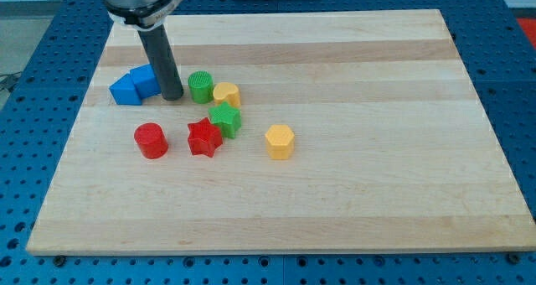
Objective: Slide the red circle into the blue triangle
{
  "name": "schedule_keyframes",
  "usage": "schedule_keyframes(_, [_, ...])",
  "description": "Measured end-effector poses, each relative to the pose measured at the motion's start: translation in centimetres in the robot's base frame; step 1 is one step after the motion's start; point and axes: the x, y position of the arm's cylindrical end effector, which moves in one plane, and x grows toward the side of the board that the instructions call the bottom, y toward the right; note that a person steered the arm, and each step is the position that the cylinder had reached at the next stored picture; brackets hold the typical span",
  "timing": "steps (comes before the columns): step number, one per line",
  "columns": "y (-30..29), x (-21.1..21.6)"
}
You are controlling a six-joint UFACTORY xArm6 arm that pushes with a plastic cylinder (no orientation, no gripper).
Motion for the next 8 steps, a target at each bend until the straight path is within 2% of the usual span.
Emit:
schedule_keyframes(1, [0.1, 0.9])
schedule_keyframes(2, [0.0, 5.0])
schedule_keyframes(4, [0.3, 7.7])
schedule_keyframes(7, [4.8, 15.9])
schedule_keyframes(8, [3.0, 17.0])
